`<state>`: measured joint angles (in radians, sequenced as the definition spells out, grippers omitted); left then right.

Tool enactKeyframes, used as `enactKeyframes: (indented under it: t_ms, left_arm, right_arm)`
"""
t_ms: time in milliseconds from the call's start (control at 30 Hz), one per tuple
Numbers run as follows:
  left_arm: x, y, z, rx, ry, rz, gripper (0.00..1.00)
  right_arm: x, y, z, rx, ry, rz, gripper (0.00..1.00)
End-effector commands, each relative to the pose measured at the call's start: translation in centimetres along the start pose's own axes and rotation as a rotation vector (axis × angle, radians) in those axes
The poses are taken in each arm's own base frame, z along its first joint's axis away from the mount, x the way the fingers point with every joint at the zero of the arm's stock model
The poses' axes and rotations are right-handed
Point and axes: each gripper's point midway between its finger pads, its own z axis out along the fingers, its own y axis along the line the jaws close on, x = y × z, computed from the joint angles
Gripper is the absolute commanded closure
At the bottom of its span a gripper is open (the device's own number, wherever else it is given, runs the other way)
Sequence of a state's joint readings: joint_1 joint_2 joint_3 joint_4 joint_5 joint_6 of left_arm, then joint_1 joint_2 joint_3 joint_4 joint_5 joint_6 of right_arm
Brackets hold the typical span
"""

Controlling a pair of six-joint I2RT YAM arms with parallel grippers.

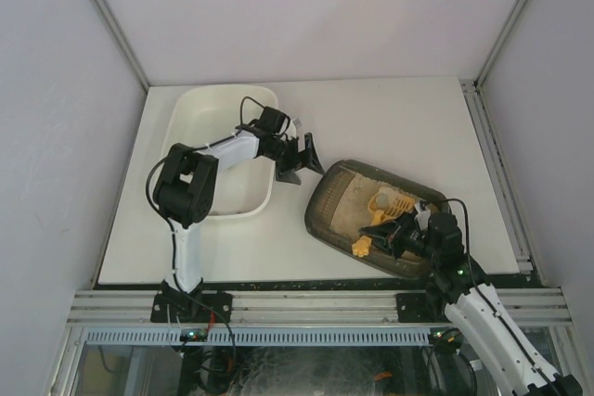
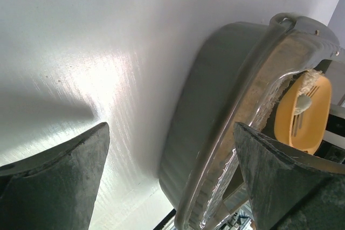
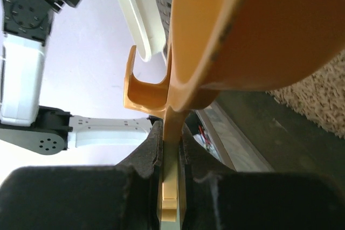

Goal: Clean the litter box

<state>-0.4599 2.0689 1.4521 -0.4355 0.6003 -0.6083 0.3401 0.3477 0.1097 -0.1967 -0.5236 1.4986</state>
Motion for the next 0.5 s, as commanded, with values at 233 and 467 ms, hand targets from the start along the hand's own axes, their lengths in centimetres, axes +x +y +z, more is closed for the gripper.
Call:
enactKeyframes:
  t_ms: [233,467]
  left_arm:
    - [-1.3,-2.0,-3.7,-0.025,-0.106,0.180,0.00]
    - [-1.8,-2.1,-5.1,-0.063,-0.151,0.239,0.00]
  right_arm:
    - [2.7,-2.3,-2.3,0.228,0.157,-0.153,1.00]
    - [2.4,-2.2,-2.9,0.280,0.198,-0.349,1.00]
